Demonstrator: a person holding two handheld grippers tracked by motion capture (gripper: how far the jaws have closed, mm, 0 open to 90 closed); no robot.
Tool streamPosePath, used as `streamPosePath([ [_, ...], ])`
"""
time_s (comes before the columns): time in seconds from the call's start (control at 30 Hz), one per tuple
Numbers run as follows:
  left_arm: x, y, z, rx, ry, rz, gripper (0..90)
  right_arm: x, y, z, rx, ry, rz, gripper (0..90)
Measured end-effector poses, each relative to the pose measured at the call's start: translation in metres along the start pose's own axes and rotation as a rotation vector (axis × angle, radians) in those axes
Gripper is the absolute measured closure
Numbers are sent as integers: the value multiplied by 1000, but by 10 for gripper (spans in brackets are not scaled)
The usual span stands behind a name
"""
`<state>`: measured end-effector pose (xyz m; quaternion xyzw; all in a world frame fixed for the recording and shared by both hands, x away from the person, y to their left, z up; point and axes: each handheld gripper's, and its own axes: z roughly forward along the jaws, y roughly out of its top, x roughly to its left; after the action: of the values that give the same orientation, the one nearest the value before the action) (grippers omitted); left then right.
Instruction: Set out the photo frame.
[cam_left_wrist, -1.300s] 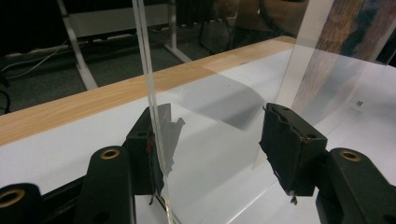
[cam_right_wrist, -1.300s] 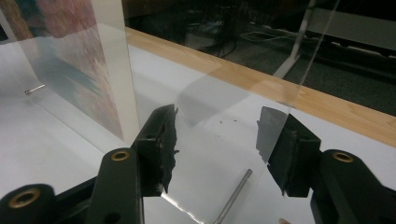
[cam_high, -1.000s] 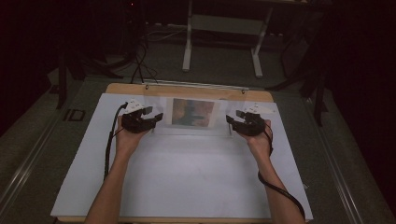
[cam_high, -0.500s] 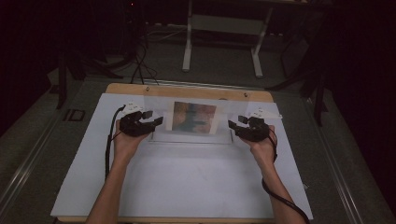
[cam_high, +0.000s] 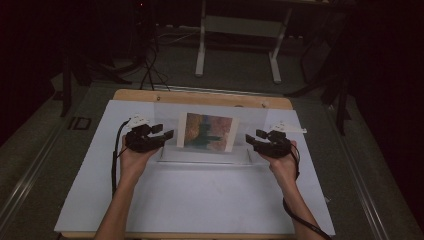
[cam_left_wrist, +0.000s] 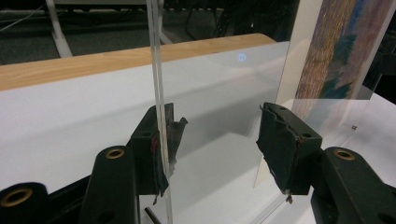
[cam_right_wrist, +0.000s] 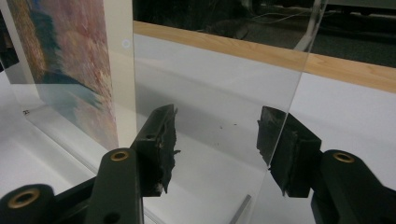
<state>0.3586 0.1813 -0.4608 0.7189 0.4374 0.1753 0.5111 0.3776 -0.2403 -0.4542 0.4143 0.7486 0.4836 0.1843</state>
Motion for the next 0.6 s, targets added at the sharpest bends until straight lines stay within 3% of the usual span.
streamPosePath([
  [0.3, -4, -11, -5, -1, -1, -11, 445, 7, -5, -6, 2, -3, -19, 462],
  [0.6, -12, -15, -10, 1, 0, -1, 443, 12, -12, -15, -19, -8, -6, 461],
])
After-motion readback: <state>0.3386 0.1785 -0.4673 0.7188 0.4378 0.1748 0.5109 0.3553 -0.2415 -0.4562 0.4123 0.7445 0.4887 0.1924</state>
